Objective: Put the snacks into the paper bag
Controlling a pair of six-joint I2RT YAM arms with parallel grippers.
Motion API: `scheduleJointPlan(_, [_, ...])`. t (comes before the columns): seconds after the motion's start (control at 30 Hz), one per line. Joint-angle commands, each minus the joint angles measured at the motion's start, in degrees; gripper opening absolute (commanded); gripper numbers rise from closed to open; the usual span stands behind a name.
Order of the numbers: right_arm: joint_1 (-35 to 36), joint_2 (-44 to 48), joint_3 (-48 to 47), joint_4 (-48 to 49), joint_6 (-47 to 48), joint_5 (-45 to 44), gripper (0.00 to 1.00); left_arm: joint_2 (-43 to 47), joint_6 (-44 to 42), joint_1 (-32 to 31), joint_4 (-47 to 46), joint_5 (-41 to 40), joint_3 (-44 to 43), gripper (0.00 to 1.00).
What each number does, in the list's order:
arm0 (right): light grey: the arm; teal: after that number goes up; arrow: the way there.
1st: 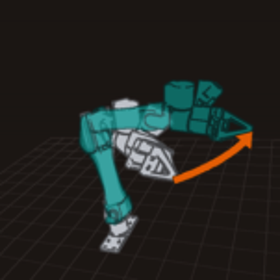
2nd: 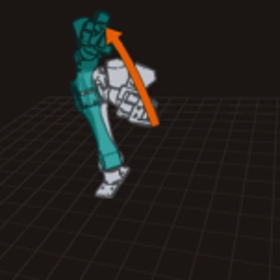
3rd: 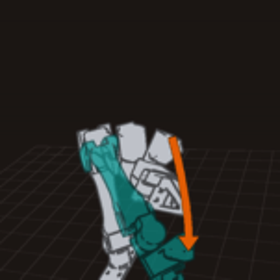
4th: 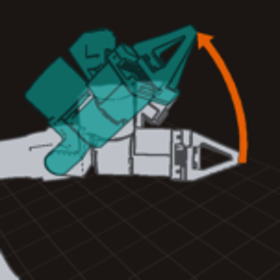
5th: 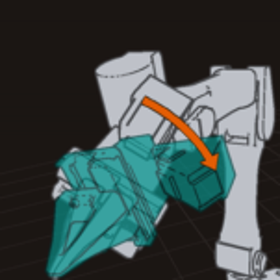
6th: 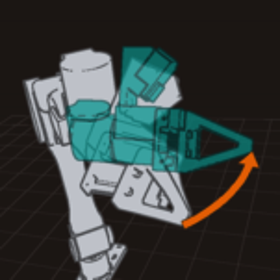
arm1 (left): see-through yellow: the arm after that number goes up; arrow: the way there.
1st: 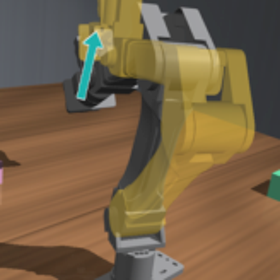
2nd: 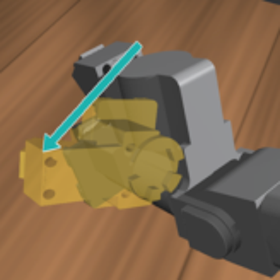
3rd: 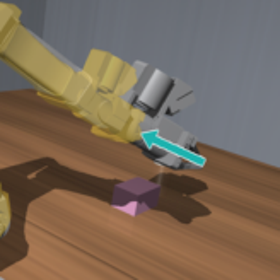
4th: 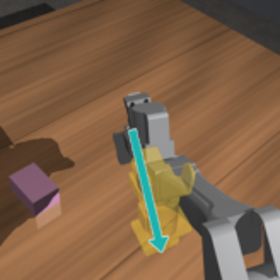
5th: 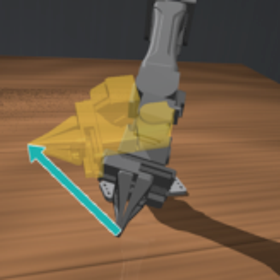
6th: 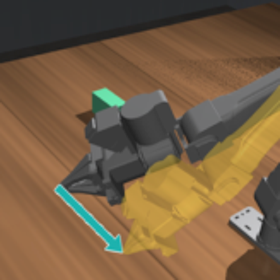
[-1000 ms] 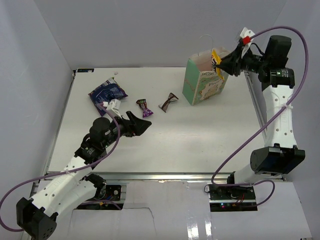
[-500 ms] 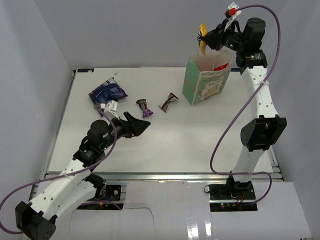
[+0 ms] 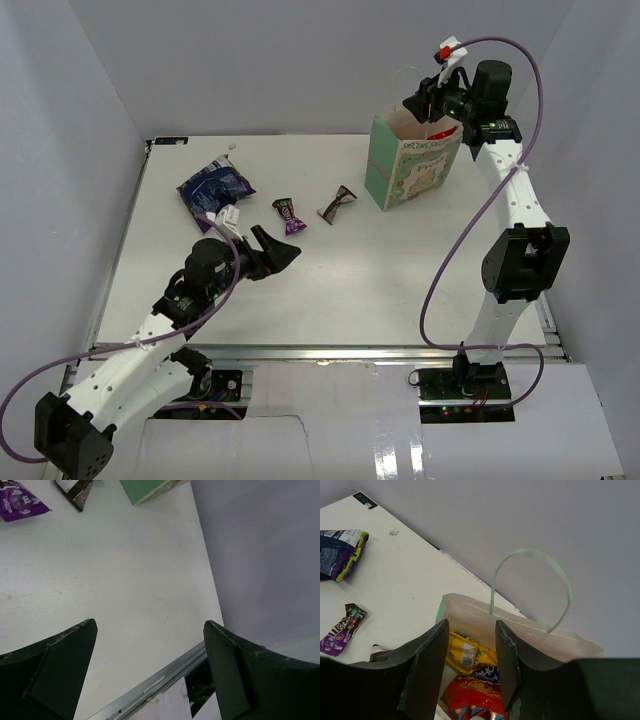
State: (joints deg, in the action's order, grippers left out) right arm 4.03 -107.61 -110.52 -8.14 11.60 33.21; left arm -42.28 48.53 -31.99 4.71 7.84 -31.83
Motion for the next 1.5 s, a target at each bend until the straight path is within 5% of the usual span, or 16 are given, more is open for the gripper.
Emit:
scheduleJointPlan(0.0, [-0.34,4.34,-0.22,2.34,1.33,-0.61,0.48,-2.27,-0.28,0.17,1.27,-0.63,-3.14,0.98])
scheduleJointPlan(0.13, [-0.43,5.83,-4.33,-0.9,2.11,6.84,0.59,-6.74,-0.28,0.17,2.49,-3.52,-4.9,0.98])
scheduleJointPlan(0.3, [0.36,8.29,-10.51,-25.56,15.18,22.75,0.75,-17.19,-2.12,1.74,7.41,-11.18,-12.18,0.98])
scheduleJointPlan(0.47, [0.98,17.76,1.25,-46.06,39.7,19.18,0.8,-38.25,-3.87,10.18,11.81,-2.22,-21.76,0.94])
scheduleJointPlan(0.63, [0.89,28.23,18.38,-59.43,57.64,16.97,0.83,-54.46,-10.55,11.77,15.5,-3.88,-38.19,0.91])
scheduleJointPlan(0.9, [0.19,37.56,42.2,-56.55,57.32,17.23,0.79,-72.06,-12.94,11.86,23.15,-6.69,-55.96,0.84])
scheduleJointPlan(1.2, [-0.34,36.07,44.6,-52.15,53.62,18.91,0.77,-79.27,-13.03,11.86,29.65,-8.37,-61.68,0.73])
scheduleJointPlan(1.47, [-0.34,35.28,43.72,-50.75,51.43,20.66,0.76,-78.92,-14.6,11.86,28.96,-7.92,-60.63,0.48])
